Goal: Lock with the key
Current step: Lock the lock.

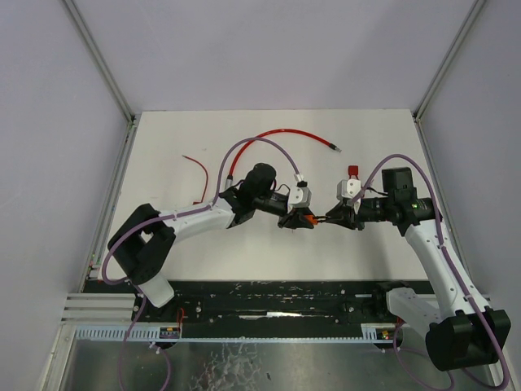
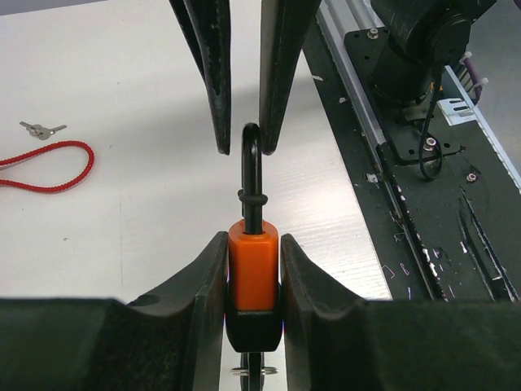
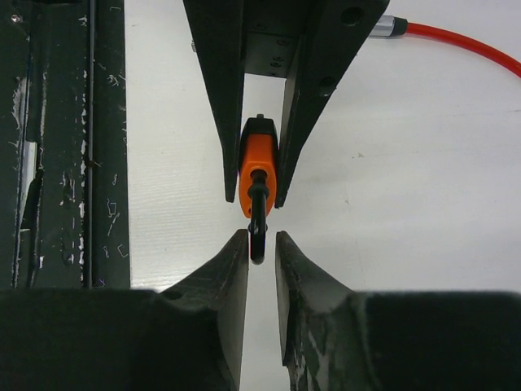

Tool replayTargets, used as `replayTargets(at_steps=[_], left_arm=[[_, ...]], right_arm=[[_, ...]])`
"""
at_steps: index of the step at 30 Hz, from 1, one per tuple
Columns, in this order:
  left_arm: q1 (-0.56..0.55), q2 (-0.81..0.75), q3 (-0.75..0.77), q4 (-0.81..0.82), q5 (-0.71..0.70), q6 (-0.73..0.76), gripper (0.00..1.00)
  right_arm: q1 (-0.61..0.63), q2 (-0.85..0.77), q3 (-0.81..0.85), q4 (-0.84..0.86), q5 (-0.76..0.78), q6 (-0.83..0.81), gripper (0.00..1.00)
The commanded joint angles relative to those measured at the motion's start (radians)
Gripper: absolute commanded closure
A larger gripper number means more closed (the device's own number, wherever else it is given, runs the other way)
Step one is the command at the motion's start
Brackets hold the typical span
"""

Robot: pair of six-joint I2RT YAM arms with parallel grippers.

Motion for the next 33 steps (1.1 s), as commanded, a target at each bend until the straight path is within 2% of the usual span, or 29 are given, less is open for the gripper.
replayTargets(at_steps=[1,16,26,30,33], left_arm=[[0.006,-0.048,-0.002,0.059,0.006,0.014,1.00],[0.008,-0.050,-0.004,0.058,0.008,0.017,1.00],[0.008,-0.049,-0.004,0.062,0.005,0.016,1.00],[0.008,-0.047,-0.004,0.065,-0.012,0.014,1.00],[0.008,-0.045,-0.007,0.065,-0.014,0.016,1.00]], right_arm=[[-0.002,-0.002,-0.002,0.027,-0.008,0.037,0.74],[-0.002,0.001,-0.001,0.035,0.001,0.055,0.75],[-0.001,0.034,0.000,0.033,-0.031,0.069,0.79],[0.001,0.037,0.007,0.024,-0.049,0.072,0.84],[0.001,0.031,0.009,0.024,-0.054,0.074,0.84]])
